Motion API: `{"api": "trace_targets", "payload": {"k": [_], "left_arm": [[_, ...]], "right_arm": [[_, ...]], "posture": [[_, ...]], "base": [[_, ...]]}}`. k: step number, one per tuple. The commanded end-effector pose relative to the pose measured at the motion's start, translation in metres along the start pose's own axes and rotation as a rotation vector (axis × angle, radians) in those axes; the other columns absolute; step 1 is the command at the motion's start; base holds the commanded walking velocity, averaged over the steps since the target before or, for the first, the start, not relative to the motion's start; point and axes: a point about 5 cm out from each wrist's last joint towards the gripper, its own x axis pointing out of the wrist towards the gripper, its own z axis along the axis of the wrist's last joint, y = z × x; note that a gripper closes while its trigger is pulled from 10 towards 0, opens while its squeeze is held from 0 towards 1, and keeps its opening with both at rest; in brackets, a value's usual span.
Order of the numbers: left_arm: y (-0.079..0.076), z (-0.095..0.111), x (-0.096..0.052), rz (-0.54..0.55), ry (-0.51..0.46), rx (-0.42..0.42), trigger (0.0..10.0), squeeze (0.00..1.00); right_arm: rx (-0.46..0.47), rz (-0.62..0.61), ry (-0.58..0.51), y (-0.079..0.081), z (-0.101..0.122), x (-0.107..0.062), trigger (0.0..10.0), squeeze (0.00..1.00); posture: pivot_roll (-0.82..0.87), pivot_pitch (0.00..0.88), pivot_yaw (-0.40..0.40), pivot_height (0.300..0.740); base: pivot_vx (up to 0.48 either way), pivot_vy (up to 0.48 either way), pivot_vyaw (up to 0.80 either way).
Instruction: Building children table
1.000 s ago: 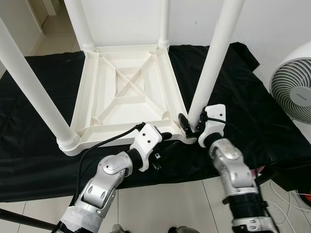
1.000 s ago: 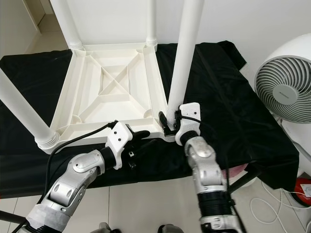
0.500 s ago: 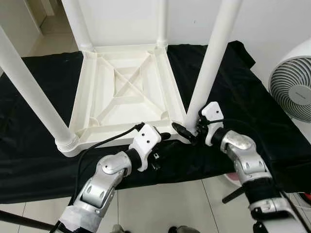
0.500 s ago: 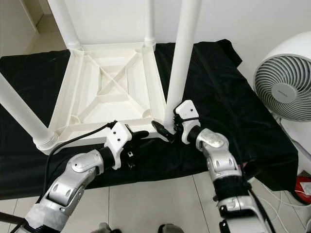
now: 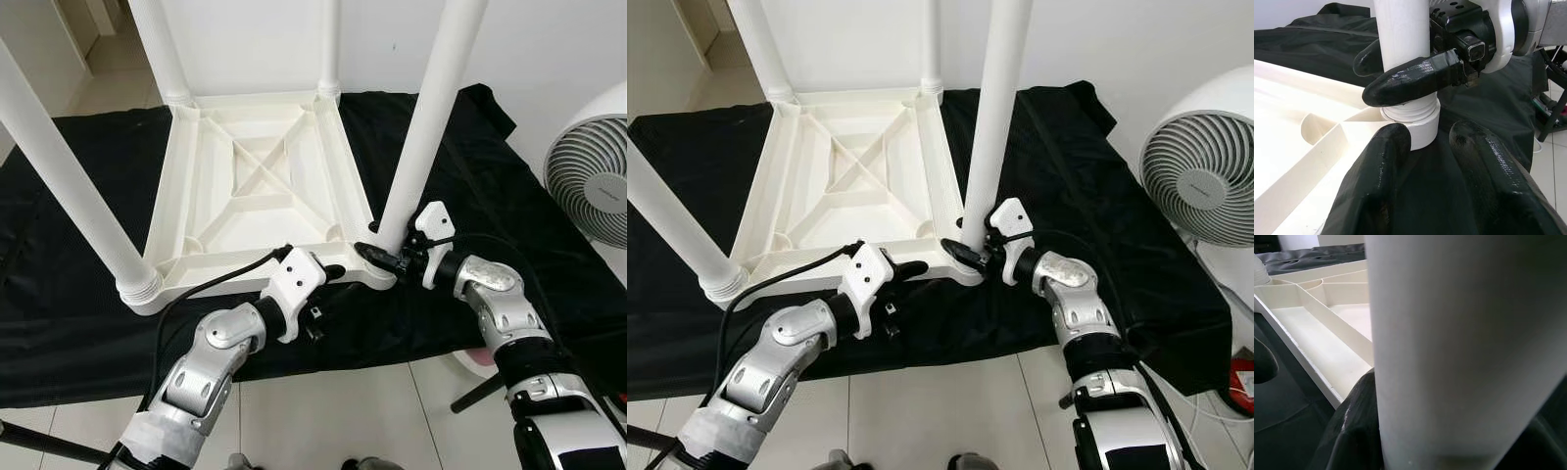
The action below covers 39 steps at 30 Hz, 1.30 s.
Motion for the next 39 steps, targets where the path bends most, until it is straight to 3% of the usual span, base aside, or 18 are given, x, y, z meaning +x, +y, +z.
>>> {"api": "trace_targets", "payload": {"k": [1, 11, 13, 15, 16, 18, 24, 25, 28, 35, 36, 39], "left_arm": [[-0.001, -0.002, 0.000, 0.000, 0.013, 0.007, 10.0, 0.00], [0.001, -0.005, -0.002, 0.009, 0.030, 0.021, 10.0, 0.00], [-0.002, -0.008, -0.002, 0.007, 0.042, 0.027, 10.0, 0.00], [-0.002, -0.008, -0.002, 0.007, 0.042, 0.027, 10.0, 0.00], [-0.003, -0.008, -0.003, 0.006, 0.041, 0.020, 10.0, 0.00], [-0.003, -0.008, -0.003, 0.006, 0.041, 0.020, 10.0, 0.00], [-0.005, -0.009, -0.001, 0.000, 0.039, 0.015, 10.0, 0.00], [-0.005, -0.009, 0.000, -0.006, 0.038, 0.017, 10.0, 0.00], [-0.005, -0.008, 0.000, -0.007, 0.036, 0.019, 10.0, 0.00], [-0.007, -0.007, 0.000, -0.010, 0.032, 0.018, 10.0, 0.00], [-0.007, -0.008, 0.000, -0.011, 0.033, 0.019, 10.0, 0.00], [-0.006, -0.007, 0.000, -0.012, 0.031, 0.021, 10.0, 0.00]], "right_arm": [[0.028, -0.056, 0.026, -0.003, -0.008, -0.004, 10.0, 0.00], [0.039, -0.316, 0.061, -0.005, -0.009, -0.003, 10.0, 0.00], [0.114, -0.468, 0.044, 0.006, -0.007, 0.002, 10.0, 0.00], [0.114, -0.468, 0.044, 0.006, -0.007, 0.002, 10.0, 0.00], [0.148, -0.555, 0.031, 0.016, -0.005, 0.004, 10.0, 0.00], [0.148, -0.555, 0.031, 0.016, -0.005, 0.004, 10.0, 0.00], [0.175, -0.736, 0.026, 0.034, 0.000, 0.006, 10.0, 0.00], [0.185, -0.870, 0.027, 0.045, 0.004, 0.009, 10.0, 0.00], [0.215, -0.888, 0.021, 0.054, 0.007, 0.014, 10.0, 0.00], [0.223, -0.931, 0.038, 0.048, 0.008, 0.005, 10.0, 0.00], [0.228, -0.917, 0.020, 0.049, 0.011, 0.005, 10.0, 1.00], [0.229, -0.887, -0.009, 0.051, 0.016, 0.007, 10.0, 1.00]], "posture": [[-0.15, 0.067, 0.063, 0.740], [-0.15, 0.067, 0.049, 0.740], [-0.15, 0.067, 0.045, 0.740], [-0.15, 0.067, 0.045, 0.740], [-0.15, 0.067, 0.043, 0.740], [-0.15, 0.067, 0.043, 0.740], [-0.16, 0.065, 0.041, 0.740], [-0.16, 0.063, 0.037, 0.740], [-0.16, 0.063, 0.037, 0.740], [-0.16, 0.067, 0.038, 0.740], [-0.16, 0.067, 0.038, 0.740], [-0.16, 0.067, 0.038, 0.740]], "base": [[0.000, 0.000, 0.00], [0.000, 0.000, 0.00], [0.000, 0.000, 0.00], [0.000, 0.000, 0.00], [0.000, 0.000, 0.00], [0.000, 0.000, 0.00], [0.000, 0.000, 0.00], [0.000, 0.000, 0.00], [0.000, 0.000, 0.00], [0.000, 0.000, 0.00], [0.000, 0.000, 0.00], [0.000, 0.000, 0.00]]}}
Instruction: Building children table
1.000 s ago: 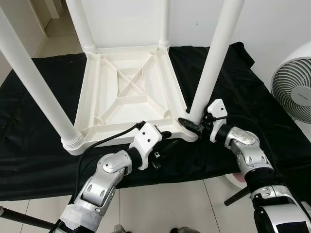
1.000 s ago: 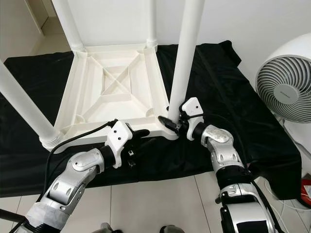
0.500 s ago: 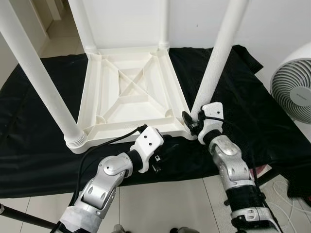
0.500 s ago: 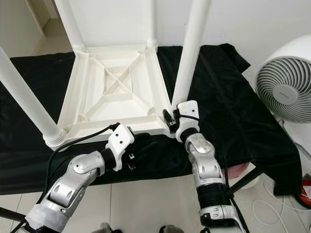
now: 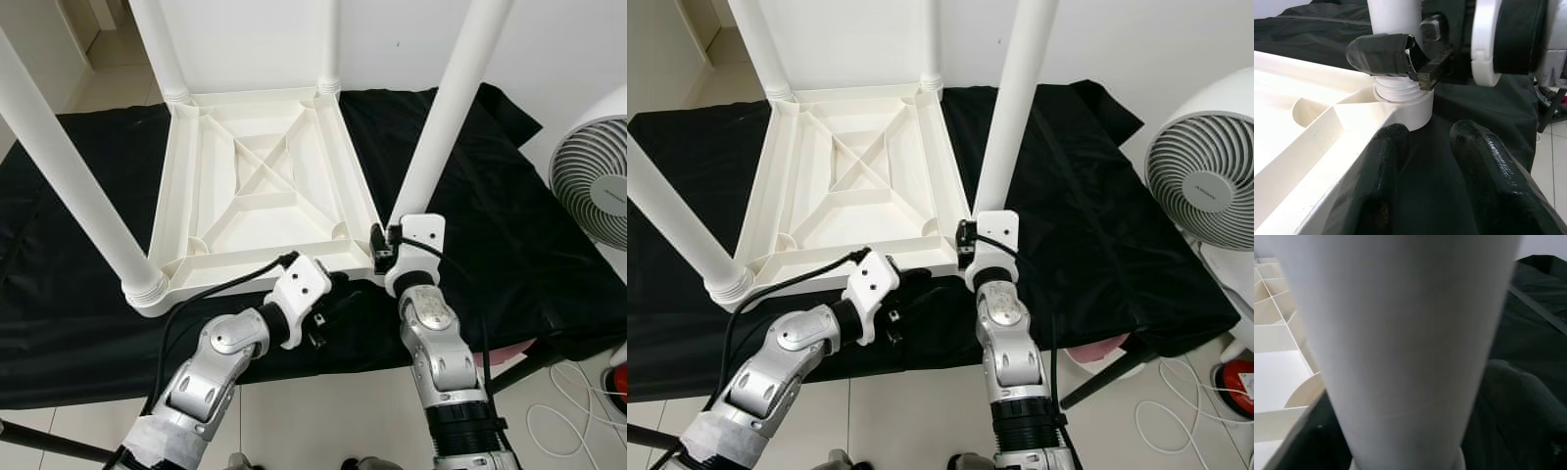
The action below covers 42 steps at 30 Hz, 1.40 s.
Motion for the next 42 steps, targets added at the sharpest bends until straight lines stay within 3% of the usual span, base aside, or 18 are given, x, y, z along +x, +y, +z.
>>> {"api": "trace_targets", "payload": {"k": [1, 5, 6, 10, 11, 12, 13, 16, 19, 23, 29, 30, 31, 33, 34, 36, 42], "left_arm": [[0.000, -0.001, 0.000, 0.005, 0.004, 0.004, 10.0, 0.00], [0.001, 0.000, 0.001, 0.007, 0.001, 0.008, 10.0, 0.00], [0.001, 0.000, 0.001, 0.008, 0.001, 0.010, 10.0, 0.00], [0.002, 0.001, 0.001, 0.011, 0.000, 0.012, 10.0, 0.00], [0.002, 0.001, 0.001, 0.012, -0.001, 0.012, 10.0, 0.00], [0.002, 0.001, 0.001, 0.012, -0.001, 0.012, 10.0, 0.00], [0.002, 0.001, 0.001, 0.010, -0.002, 0.013, 10.0, 0.00], [0.002, 0.001, 0.002, 0.008, -0.003, 0.013, 10.0, 0.00], [0.001, 0.003, 0.005, -0.008, -0.007, 0.016, 10.0, 0.00], [0.001, 0.004, 0.006, -0.013, -0.010, 0.017, 10.0, 0.00], [0.002, 0.004, 0.005, -0.012, -0.009, 0.021, 10.0, 0.00], [0.001, 0.004, 0.005, -0.010, -0.009, 0.020, 10.0, 0.00], [0.001, 0.004, 0.004, -0.007, -0.009, 0.020, 10.0, 0.00], [0.001, 0.004, 0.004, -0.004, -0.009, 0.020, 10.0, 0.00], [0.002, 0.004, 0.003, 0.002, -0.009, 0.018, 10.0, 0.00], [0.002, 0.004, 0.003, 0.005, -0.008, 0.017, 10.0, 0.00], [0.002, 0.004, 0.002, 0.011, -0.007, 0.014, 10.0, 0.00]], "right_arm": [[0.012, 0.017, -0.011, 0.001, 0.003, -0.002, 10.0, 1.00], [0.002, 0.069, -0.030, 0.000, 0.007, -0.003, 10.0, 1.00], [-0.006, 0.114, -0.025, -0.001, 0.006, -0.003, 10.0, 0.00], [-0.014, 0.173, -0.016, -0.005, 0.005, -0.003, 10.0, 0.00], [-0.021, 0.259, -0.014, -0.010, 0.004, -0.002, 10.0, 0.00], [-0.021, 0.259, -0.014, -0.010, 0.004, -0.002, 10.0, 0.00], [-0.071, 0.362, -0.019, -0.017, 0.004, -0.001, 10.0, 0.00], [-0.104, 0.461, -0.025, -0.023, 0.004, 0.000, 10.0, 0.00], [-0.207, 0.608, -0.031, -0.038, 0.007, 0.010, 10.0, 0.00], [-0.212, 0.654, -0.032, -0.040, 0.011, 0.017, 10.0, 0.00], [-0.249, 0.786, -0.015, -0.029, 0.014, 0.032, 10.0, 0.00], [-0.264, 0.840, 0.010, -0.028, 0.009, 0.034, 4.9, 0.00], [-0.275, 0.869, 0.027, -0.027, 0.005, 0.033, 3.6, 0.00], [-0.281, 0.886, 0.037, -0.027, 0.003, 0.033, 3.6, 0.00], [-0.281, 0.901, 0.058, -0.028, -0.001, 0.032, 0.4, 0.00], [-0.280, 0.910, 0.070, -0.028, -0.003, 0.032, 0.0, 0.00], [-0.278, 0.907, 0.083, -0.032, -0.009, 0.033, 0.0, 0.00]], "posture": [[-0.16, 0.067, 0.038, 0.740], [-0.16, 0.060, 0.038, 0.740], [-0.15, 0.057, 0.032, 0.740], [-0.15, 0.057, 0.032, 0.740], [-0.15, 0.056, 0.033, 0.740], [-0.15, 0.056, 0.033, 0.740], [-0.15, 0.056, 0.033, 0.740], [-0.16, 0.058, 0.042, 0.740], [-0.17, 0.058, 0.051, 0.740], [-0.17, 0.052, 0.057, 0.740], [-0.16, 0.050, 0.059, 0.740], [-0.15, 0.051, 0.056, 0.740], [-0.14, 0.054, 0.052, 0.740], [-0.14, 0.054, 0.052, 0.740], [-0.14, 0.056, 0.049, 0.740], [-0.14, 0.056, 0.049, 0.740], [-0.14, 0.058, 0.046, 0.740]], "base": [[0.000, 0.000, 0.00], [0.000, 0.000, 0.00], [0.000, 0.000, 0.00], [0.000, 0.000, 0.00], [0.000, 0.000, 0.00], [0.000, 0.000, 0.00], [0.000, 0.000, 0.00], [0.000, 0.000, 0.00], [0.000, 0.000, 0.00], [0.000, 0.000, 0.00], [0.000, 0.000, 0.00], [0.000, 0.000, 0.00], [0.000, 0.000, 0.00], [0.000, 0.000, 0.00], [0.000, 0.000, 0.00], [0.000, 0.000, 0.00], [0.000, 0.000, 0.00]]}}
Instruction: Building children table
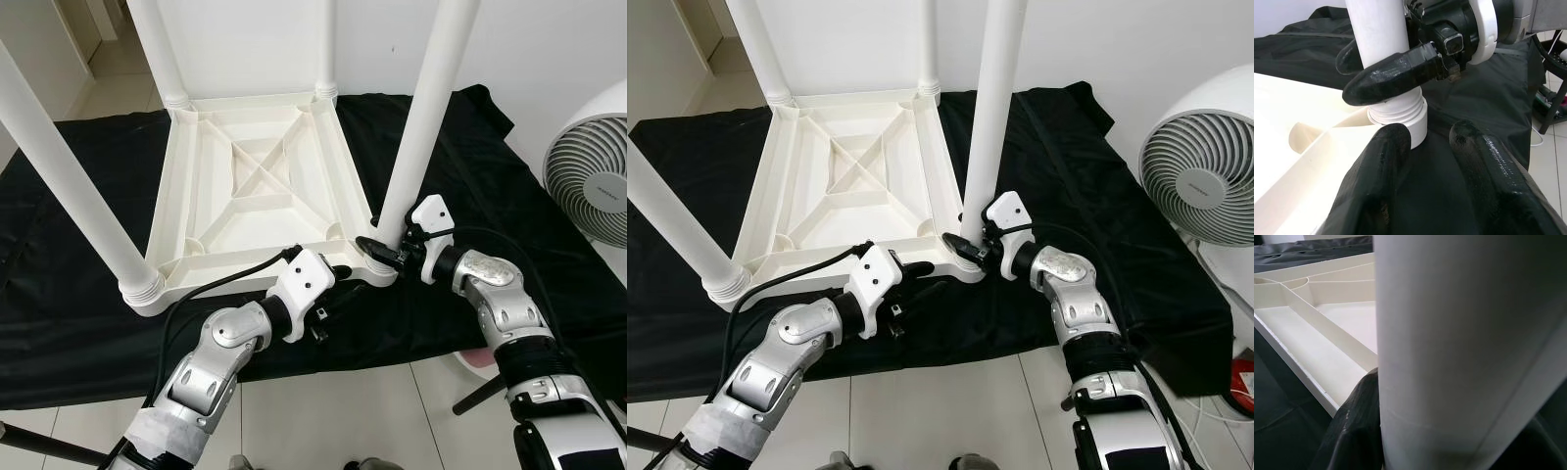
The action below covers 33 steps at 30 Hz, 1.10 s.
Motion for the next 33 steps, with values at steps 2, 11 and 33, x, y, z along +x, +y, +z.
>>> {"api": "trace_targets", "payload": {"k": [2, 11, 33], "left_arm": [[0.000, -0.002, -0.003, 0.019, 0.012, -0.007, 10.0, 0.00], [-0.001, -0.002, -0.003, 0.011, 0.010, -0.010, 10.0, 0.00], [-0.004, -0.002, -0.001, 0.004, 0.003, -0.018, 10.0, 0.00]], "right_arm": [[0.005, 0.024, 0.042, 0.004, -0.011, 0.000, 0.0, 0.00], [0.073, -0.157, 0.003, -0.006, -0.007, -0.001, 10.0, 0.00], [0.237, -0.828, -0.003, 0.049, 0.016, 0.005, 10.0, 0.00]], "posture": [[-0.14, 0.065, 0.049, 0.740], [-0.14, 0.070, 0.053, 0.740], [-0.14, 0.071, 0.041, 0.740]], "base": [[0.000, 0.000, 0.00], [0.000, 0.000, 0.00], [0.000, 0.000, 0.00]]}}
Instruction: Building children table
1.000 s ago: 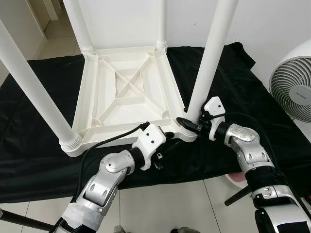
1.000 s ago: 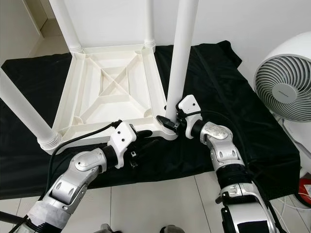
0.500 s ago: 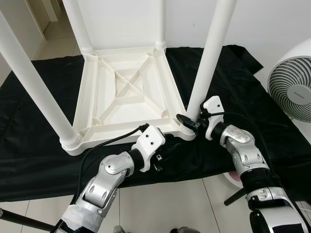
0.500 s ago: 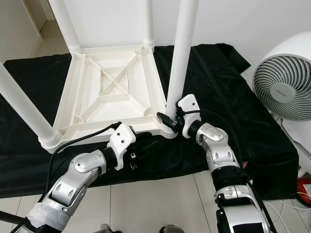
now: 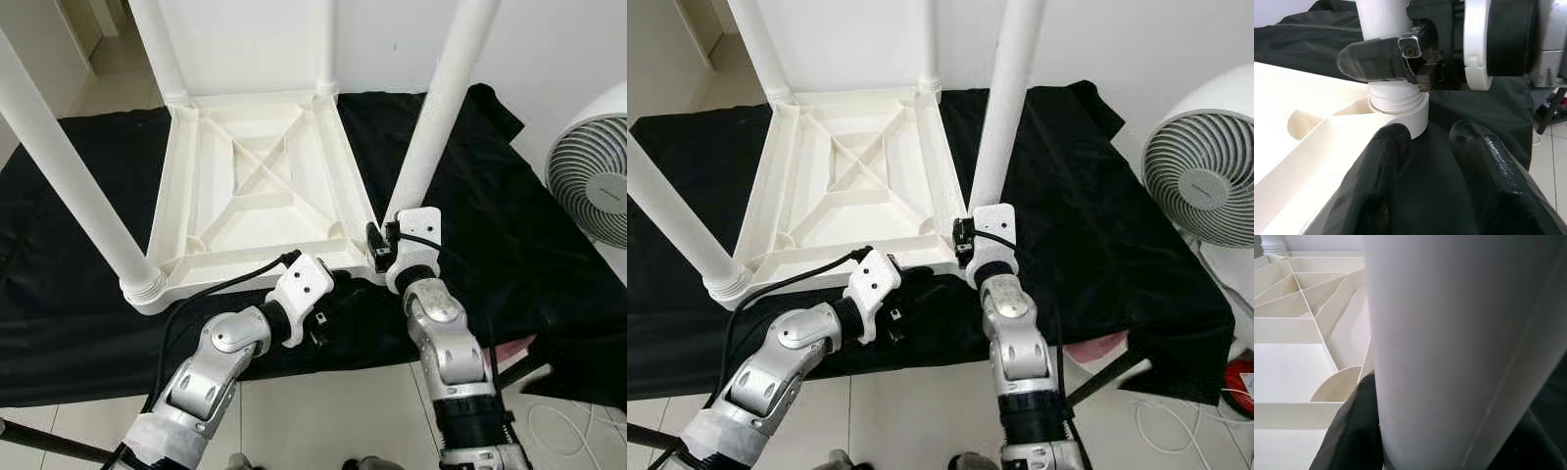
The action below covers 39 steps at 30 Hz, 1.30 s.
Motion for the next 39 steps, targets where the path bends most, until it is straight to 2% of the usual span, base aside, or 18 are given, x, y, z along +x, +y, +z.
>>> {"api": "trace_targets", "payload": {"k": [1, 4, 5, 6, 13, 14, 16, 17, 20, 22, 26, 27, 29, 31, 32, 37, 38, 39], "left_arm": [[-0.001, 0.000, 0.001, 0.005, 0.000, -0.008, 10.0, 0.00], [-0.002, 0.000, 0.001, 0.001, 0.000, -0.008, 10.0, 0.00], [-0.002, 0.000, 0.001, -0.002, -0.001, -0.007, 10.0, 0.00], [-0.002, 0.001, 0.001, -0.004, -0.001, -0.006, 10.0, 0.00], [0.000, 0.001, 0.003, 0.001, -0.004, -0.003, 10.0, 0.00], [0.000, 0.001, 0.003, 0.002, -0.005, -0.004, 10.0, 0.00], [0.000, 0.001, 0.003, 0.003, -0.005, -0.004, 10.0, 0.00], [0.000, 0.001, 0.003, 0.003, -0.005, -0.003, 10.0, 0.00], [-0.001, 0.001, 0.003, 0.002, -0.005, -0.003, 10.0, 0.00], [0.000, 0.001, 0.004, 0.000, -0.008, -0.003, 10.0, 0.00], [0.000, 0.001, 0.004, 0.000, -0.009, -0.002, 10.0, 0.00], [0.000, 0.001, 0.004, 0.001, -0.008, 0.000, 10.0, 0.00], [0.000, 0.001, 0.004, 0.001, -0.008, 0.000, 10.0, 0.00], [0.000, 0.001, 0.005, -0.002, -0.012, 0.000, 10.0, 0.00], [0.001, 0.001, 0.006, -0.004, -0.013, 0.002, 10.0, 0.00], [0.003, 0.003, 0.007, -0.004, -0.015, 0.010, 10.0, 0.00], [0.004, 0.003, 0.006, -0.003, -0.015, 0.013, 10.0, 0.00], [0.004, 0.003, 0.006, -0.002, -0.014, 0.015, 10.0, 0.00]], "right_arm": [[0.016, -0.057, 0.019, -0.005, 0.000, -0.003, 10.0, 0.00], [0.014, -0.067, 0.023, -0.006, 0.002, -0.004, 10.0, 0.00], [0.010, -0.077, 0.024, -0.007, 0.003, -0.005, 10.0, 0.53], [0.008, -0.079, 0.025, -0.007, 0.004, -0.005, 10.0, 1.00], [0.046, -0.017, -0.003, -0.006, 0.011, -0.003, 10.0, 1.00], [0.047, 0.018, -0.005, -0.007, 0.011, -0.003, 10.0, 0.69], [0.045, 0.040, -0.004, -0.007, 0.012, -0.002, 10.0, 0.69], [0.037, 0.108, -0.002, -0.007, 0.011, -0.002, 10.0, 0.00], [0.020, 0.216, 0.006, -0.014, 0.009, -0.003, 10.0, 0.00], [0.000, 0.330, 0.023, -0.024, 0.005, -0.003, 10.0, 0.00], [0.000, 0.370, 0.030, -0.027, 0.004, -0.003, 10.0, 0.00], [-0.036, 0.431, 0.022, -0.030, 0.004, -0.003, 10.0, 0.00], [-0.036, 0.431, 0.022, -0.030, 0.004, -0.003, 10.0, 0.00], [-0.099, 0.563, 0.027, -0.037, -0.002, 0.003, 10.0, 0.00], [-0.126, 0.630, 0.031, -0.037, -0.006, 0.005, 10.0, 0.00], [-0.183, 0.726, 0.054, -0.033, -0.015, 0.013, 10.0, 0.00], [-0.196, 0.750, 0.066, -0.031, -0.018, 0.015, 4.8, 0.00], [-0.203, 0.765, 0.074, -0.031, -0.020, 0.017, 4.8, 0.00]], "posture": [[-0.14, 0.071, 0.041, 0.740], [-0.14, 0.071, 0.041, 0.740], [-0.14, 0.071, 0.041, 0.740], [-0.14, 0.071, 0.041, 0.740], [-0.15, 0.062, 0.040, 0.740], [-0.15, 0.061, 0.038, 0.740], [-0.15, 0.061, 0.038, 0.740], [-0.15, 0.058, 0.037, 0.740], [-0.15, 0.053, 0.039, 0.740], [-0.15, 0.054, 0.038, 0.740], [-0.15, 0.054, 0.038, 0.740], [-0.15, 0.054, 0.038, 0.740], [-0.15, 0.054, 0.038, 0.740], [-0.15, 0.033, 0.046, 0.740], [-0.15, 0.032, 0.048, 0.740], [-0.15, 0.029, 0.051, 0.740], [-0.14, 0.029, 0.051, 0.740], [-0.14, 0.029, 0.051, 0.740]], "base": [[0.000, 0.000, 0.00], [0.000, 0.000, 0.00], [0.000, 0.000, 0.00], [0.000, 0.000, 0.00], [0.000, 0.000, 0.00], [0.000, 0.000, 0.00], [0.000, 0.000, 0.00], [0.000, 0.000, 0.00], [0.000, 0.000, 0.00], [0.000, 0.000, 0.00], [0.000, 0.000, 0.00], [0.000, 0.000, 0.00], [0.000, 0.000, 0.00], [0.000, 0.000, 0.00], [0.000, 0.000, 0.00], [0.000, 0.000, 0.00], [0.000, 0.000, 0.00], [0.000, 0.000, 0.00]]}}
